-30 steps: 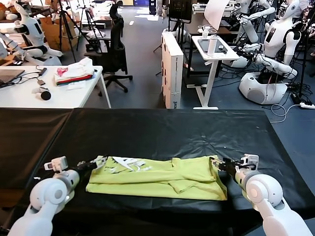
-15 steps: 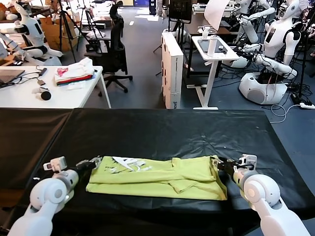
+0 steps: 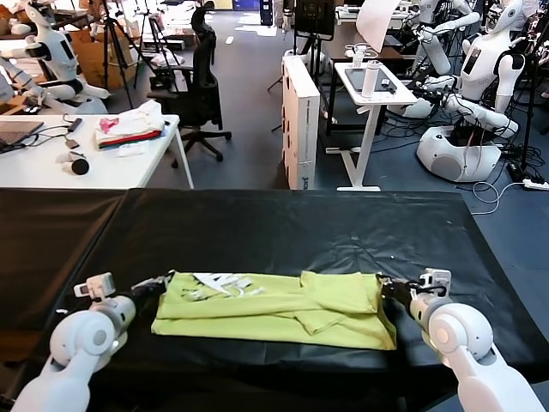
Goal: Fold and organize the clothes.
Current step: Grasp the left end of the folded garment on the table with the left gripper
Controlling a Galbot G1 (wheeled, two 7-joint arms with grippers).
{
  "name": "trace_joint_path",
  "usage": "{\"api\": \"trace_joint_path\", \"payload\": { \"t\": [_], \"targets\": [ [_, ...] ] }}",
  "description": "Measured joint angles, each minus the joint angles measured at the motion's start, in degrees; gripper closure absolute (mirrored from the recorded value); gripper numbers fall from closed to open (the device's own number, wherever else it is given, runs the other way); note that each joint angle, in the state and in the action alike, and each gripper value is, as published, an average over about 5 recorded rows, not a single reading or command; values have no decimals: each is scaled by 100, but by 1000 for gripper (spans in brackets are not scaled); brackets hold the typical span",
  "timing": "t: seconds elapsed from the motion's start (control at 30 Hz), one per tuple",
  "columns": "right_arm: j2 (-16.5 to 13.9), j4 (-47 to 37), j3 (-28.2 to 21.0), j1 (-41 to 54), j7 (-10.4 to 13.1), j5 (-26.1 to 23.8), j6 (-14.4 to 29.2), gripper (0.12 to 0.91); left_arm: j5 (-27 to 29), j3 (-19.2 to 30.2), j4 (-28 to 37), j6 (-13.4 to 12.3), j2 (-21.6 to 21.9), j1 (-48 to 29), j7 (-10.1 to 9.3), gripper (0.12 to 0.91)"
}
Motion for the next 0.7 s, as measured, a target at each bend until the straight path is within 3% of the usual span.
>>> {"api": "trace_joint_path", "payload": {
  "t": [0.23, 0.43, 0.5, 0.57, 0.7],
  "targets": [
    [80, -45, -22, -2, -37, -47, 155, 875, 9, -24, 77, -80, -21, -23, 3, 881],
    [77, -65, -27, -34, -359, -156, 492, 855, 94, -16, 123, -216, -33, -58, 141, 881],
    [54, -42, -24, -71, -544, -183, 668, 783, 131, -16, 130, -260, -25, -71, 208, 870],
    [23, -8, -19, -110, -742, -195, 862, 657, 150, -16, 137, -288, -8, -92, 257, 811],
    [-38, 51, -23, -169, -1019, -226, 1187, 410, 157, -16, 161, -338, 61, -120, 277, 581]
  ]
}}
